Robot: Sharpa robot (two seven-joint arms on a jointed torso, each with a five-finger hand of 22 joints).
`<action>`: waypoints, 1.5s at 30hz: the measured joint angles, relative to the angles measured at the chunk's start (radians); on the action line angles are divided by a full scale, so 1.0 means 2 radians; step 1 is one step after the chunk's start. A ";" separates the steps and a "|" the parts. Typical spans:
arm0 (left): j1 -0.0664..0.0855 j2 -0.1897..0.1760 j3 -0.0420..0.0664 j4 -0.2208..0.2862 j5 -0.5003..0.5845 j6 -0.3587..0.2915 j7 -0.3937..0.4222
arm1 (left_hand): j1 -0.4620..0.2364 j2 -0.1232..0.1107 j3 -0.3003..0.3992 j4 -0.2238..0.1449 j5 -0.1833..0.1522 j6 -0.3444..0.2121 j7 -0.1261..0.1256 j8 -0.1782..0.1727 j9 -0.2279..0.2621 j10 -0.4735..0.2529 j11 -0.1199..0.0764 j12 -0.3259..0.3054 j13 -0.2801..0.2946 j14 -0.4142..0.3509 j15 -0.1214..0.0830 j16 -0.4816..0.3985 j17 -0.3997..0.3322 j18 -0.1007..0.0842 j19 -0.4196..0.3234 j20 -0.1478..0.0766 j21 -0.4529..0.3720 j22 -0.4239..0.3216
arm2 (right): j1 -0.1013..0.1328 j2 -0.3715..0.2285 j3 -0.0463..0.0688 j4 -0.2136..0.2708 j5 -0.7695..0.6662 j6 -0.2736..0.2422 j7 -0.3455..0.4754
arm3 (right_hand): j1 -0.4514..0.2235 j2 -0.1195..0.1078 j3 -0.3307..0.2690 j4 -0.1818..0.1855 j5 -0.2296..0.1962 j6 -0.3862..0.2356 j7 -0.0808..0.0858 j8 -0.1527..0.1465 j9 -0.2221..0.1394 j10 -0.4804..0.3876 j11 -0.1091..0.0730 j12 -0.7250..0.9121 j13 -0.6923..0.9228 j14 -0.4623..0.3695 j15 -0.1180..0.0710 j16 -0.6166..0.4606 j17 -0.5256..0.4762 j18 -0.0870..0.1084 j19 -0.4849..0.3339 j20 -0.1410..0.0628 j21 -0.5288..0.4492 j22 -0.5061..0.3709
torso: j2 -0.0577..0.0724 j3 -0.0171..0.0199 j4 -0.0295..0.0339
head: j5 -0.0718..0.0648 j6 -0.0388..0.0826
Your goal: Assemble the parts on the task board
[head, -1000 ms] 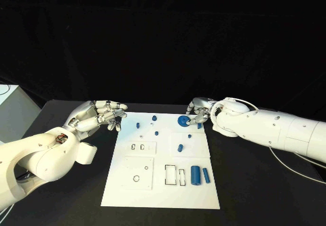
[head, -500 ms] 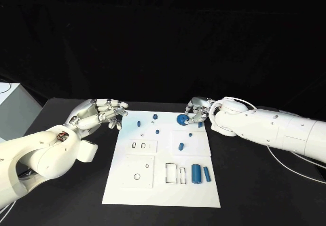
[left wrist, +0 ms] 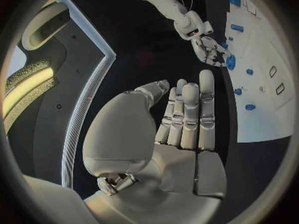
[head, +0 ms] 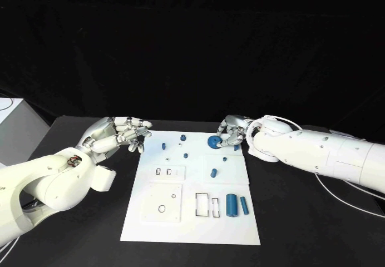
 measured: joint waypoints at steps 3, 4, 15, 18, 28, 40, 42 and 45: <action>0.000 0.000 0.000 0.000 0.000 0.000 0.000 | 0.000 0.000 0.000 0.000 0.000 0.000 0.000 0.000 0.000 0.000 0.000 0.000 0.000 0.000 0.000 0.000 0.000 0.000 0.000 0.000 0.000 0.000 | 0.000 0.000 0.000 0.002 0.000 -0.006 0.001 | -0.001 -0.001 -0.003 0.003 0.000 -0.002 0.002 0.000 -0.001 0.000 0.000 0.000 0.000 0.000 0.000 0.000 0.000 0.000 0.000 0.000 0.002 0.000 | 0.000 -0.0001 0.0000 | 0.000 0.000; 0.000 0.000 0.000 0.000 0.000 0.000 0.000 | 0.000 0.000 0.000 0.000 0.000 0.000 0.000 0.000 0.000 0.000 0.000 0.000 0.000 0.000 0.000 0.000 0.000 0.000 0.000 0.000 0.000 0.000 | 0.000 0.000 0.000 0.003 0.000 -0.008 0.002 | -0.001 -0.001 -0.003 0.003 0.000 -0.002 0.002 0.000 -0.001 0.000 0.000 0.000 0.000 0.000 0.000 0.000 0.000 0.000 0.000 0.000 0.002 0.000 | 0.000 -0.0001 0.0001 | 0.000 0.000; 0.000 0.000 0.000 -0.001 -0.001 0.001 -0.001 | 0.000 0.000 0.000 0.000 0.000 0.000 0.000 0.000 0.000 -0.002 0.002 0.002 0.000 0.000 0.000 0.000 0.000 0.000 0.000 0.000 0.000 0.000 | 0.000 0.000 0.000 0.005 -0.002 -0.017 0.004 | -0.001 -0.001 -0.003 0.003 0.002 -0.002 0.002 0.000 -0.001 0.000 0.000 0.000 0.000 0.000 0.000 0.000 0.000 0.000 0.000 0.000 0.002 0.000 | 0.000 -0.0005 -0.0001 | 0.000 0.000; 0.000 0.000 0.000 -0.001 -0.001 0.002 -0.001 | 0.000 0.000 0.000 0.000 0.000 0.000 0.000 0.000 0.000 -0.002 0.002 0.002 0.000 0.000 0.000 0.000 0.000 0.000 0.000 0.000 0.000 0.000 | 0.000 0.000 0.000 0.005 -0.002 -0.017 0.004 | 0.001 -0.003 -0.003 0.003 0.003 -0.002 0.002 0.000 -0.001 0.000 0.000 0.000 0.000 0.000 0.000 0.000 0.000 0.000 0.000 0.000 0.004 0.000 | 0.000 -0.0005 -0.0001 | 0.000 0.000; 0.000 0.000 0.000 -0.001 -0.001 0.002 -0.002 | 0.000 0.000 0.000 0.000 0.000 0.000 0.000 0.000 0.000 -0.002 0.002 0.002 0.000 0.000 0.000 0.000 0.000 0.000 0.000 0.000 0.000 0.000 | -0.002 0.005 0.000 0.002 -0.002 -0.011 0.004 | 0.003 -0.005 0.001 0.006 0.006 -0.002 0.002 0.000 -0.001 0.000 0.000 0.000 0.000 0.000 0.000 0.000 0.000 0.000 0.000 0.000 0.004 0.000 | 0.000 -0.0006 -0.0002 | 0.000 -0.002; 0.000 0.001 0.000 -0.001 -0.001 0.003 -0.002 | 0.000 0.000 0.000 0.000 0.000 0.000 0.000 0.000 0.000 -0.002 0.002 0.002 0.000 0.000 0.000 0.000 0.000 0.000 0.000 0.000 0.000 0.000 | -0.004 0.009 0.001 -0.003 -0.003 -0.007 0.004 | 0.015 0.003 0.015 0.006 0.006 0.004 -0.003 0.006 -0.001 0.000 0.000 0.000 0.000 0.000 0.000 0.000 0.000 0.000 0.000 0.000 0.004 0.000 | 0.000 -0.0005 0.0002 | 0.001 -0.005; 0.000 0.001 0.000 -0.002 -0.001 0.003 -0.002 | 0.000 0.000 0.000 0.000 0.000 0.000 0.000 0.000 0.000 -0.002 0.002 0.002 0.000 0.000 0.000 0.000 0.000 0.000 0.000 0.000 0.000 0.000 | -0.004 0.009 0.001 -0.003 -0.003 -0.007 0.004 | 0.018 0.004 0.026 0.007 0.003 0.011 -0.004 0.009 -0.002 0.000 0.000 0.000 0.000 0.000 0.000 0.000 0.000 0.000 0.000 0.000 0.004 0.000 | 0.000 -0.0005 0.0002 | 0.001 -0.005; 0.000 0.001 0.000 -0.002 -0.001 0.003 -0.003 | 0.000 0.000 0.000 0.000 0.000 0.000 0.000 0.000 0.000 -0.002 0.002 0.002 0.000 0.000 0.000 0.000 0.000 0.000 0.000 0.000 0.000 0.000 | -0.004 0.009 0.001 -0.004 -0.003 -0.008 0.005 | 0.021 0.002 0.047 0.007 0.009 0.030 -0.008 0.017 -0.002 -0.001 -0.008 0.000 0.000 0.001 -0.005 0.000 0.000 0.000 0.001 -0.001 0.004 0.000 | 0.000 -0.0005 0.0000 | 0.002 -0.005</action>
